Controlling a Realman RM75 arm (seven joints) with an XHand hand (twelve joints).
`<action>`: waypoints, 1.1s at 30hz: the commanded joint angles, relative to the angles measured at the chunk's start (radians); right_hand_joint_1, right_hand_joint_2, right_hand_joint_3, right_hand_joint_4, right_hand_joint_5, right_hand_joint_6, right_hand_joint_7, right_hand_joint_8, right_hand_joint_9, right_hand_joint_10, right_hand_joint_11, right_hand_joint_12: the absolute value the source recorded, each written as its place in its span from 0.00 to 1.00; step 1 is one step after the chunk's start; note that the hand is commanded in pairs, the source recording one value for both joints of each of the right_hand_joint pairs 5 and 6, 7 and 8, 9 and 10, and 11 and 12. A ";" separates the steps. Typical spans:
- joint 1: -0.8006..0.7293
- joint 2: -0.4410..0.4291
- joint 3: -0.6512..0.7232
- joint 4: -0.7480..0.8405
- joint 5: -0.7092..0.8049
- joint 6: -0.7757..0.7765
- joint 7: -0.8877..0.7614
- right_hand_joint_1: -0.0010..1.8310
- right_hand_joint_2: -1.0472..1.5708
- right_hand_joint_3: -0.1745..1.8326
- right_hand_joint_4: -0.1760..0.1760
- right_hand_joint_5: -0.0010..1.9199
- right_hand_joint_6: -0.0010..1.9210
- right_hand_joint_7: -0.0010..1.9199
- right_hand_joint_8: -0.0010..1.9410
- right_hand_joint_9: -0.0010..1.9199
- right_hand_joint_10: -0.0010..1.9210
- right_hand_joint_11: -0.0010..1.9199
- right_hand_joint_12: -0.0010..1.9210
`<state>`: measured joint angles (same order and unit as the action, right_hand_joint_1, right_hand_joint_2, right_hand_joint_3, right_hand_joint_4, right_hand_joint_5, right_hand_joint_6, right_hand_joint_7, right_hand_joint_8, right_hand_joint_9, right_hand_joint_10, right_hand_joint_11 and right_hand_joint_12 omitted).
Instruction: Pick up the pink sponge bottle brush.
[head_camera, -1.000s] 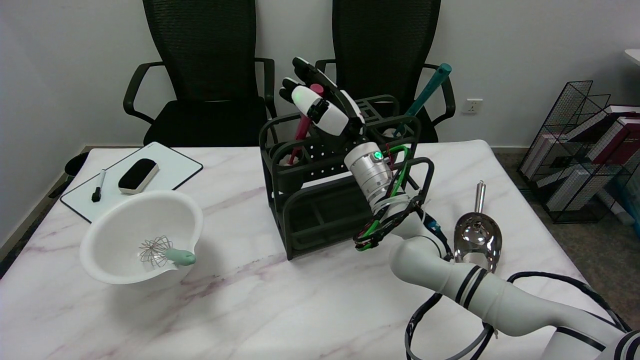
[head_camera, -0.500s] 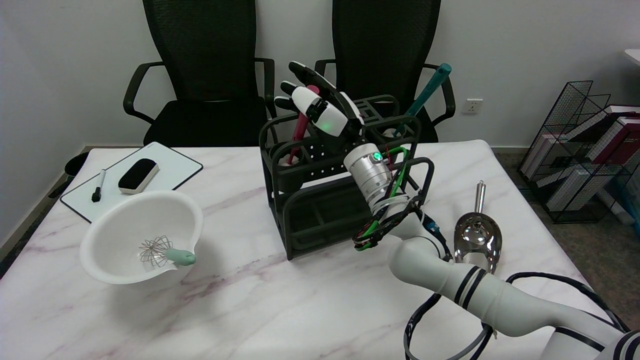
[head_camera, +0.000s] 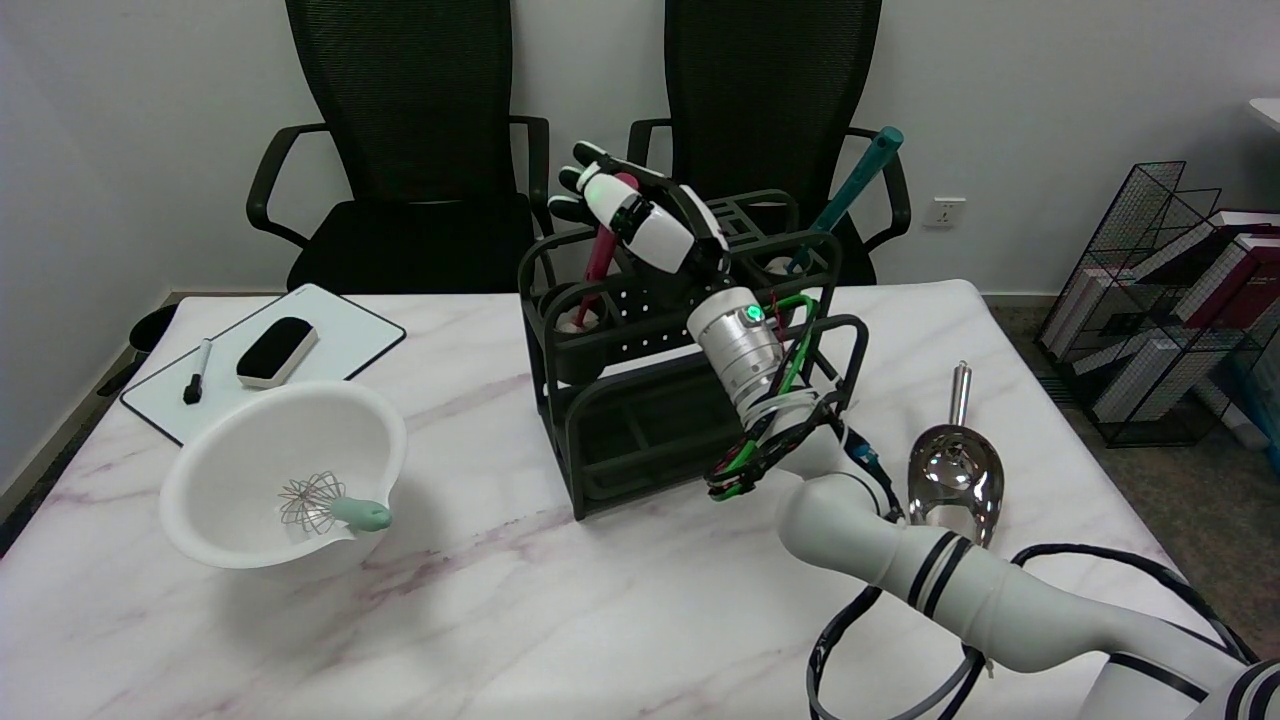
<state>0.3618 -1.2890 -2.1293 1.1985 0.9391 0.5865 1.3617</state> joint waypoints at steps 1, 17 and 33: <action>0.005 -0.005 0.003 -0.005 0.002 -0.001 -0.004 0.54 0.61 0.66 0.50 0.55 0.55 0.26 0.25 0.28 0.28 0.37 0.37; 0.020 -0.008 -0.011 0.002 -0.029 0.007 -0.011 0.56 0.59 0.69 0.50 0.40 0.40 0.28 0.28 0.30 0.30 0.36 0.36; 0.007 0.000 -0.008 0.005 -0.079 0.001 -0.160 0.56 0.43 0.68 0.50 0.20 0.20 0.20 0.20 0.25 0.25 0.31 0.31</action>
<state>0.3750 -1.2917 -2.1344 1.2027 0.8907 0.5883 1.3107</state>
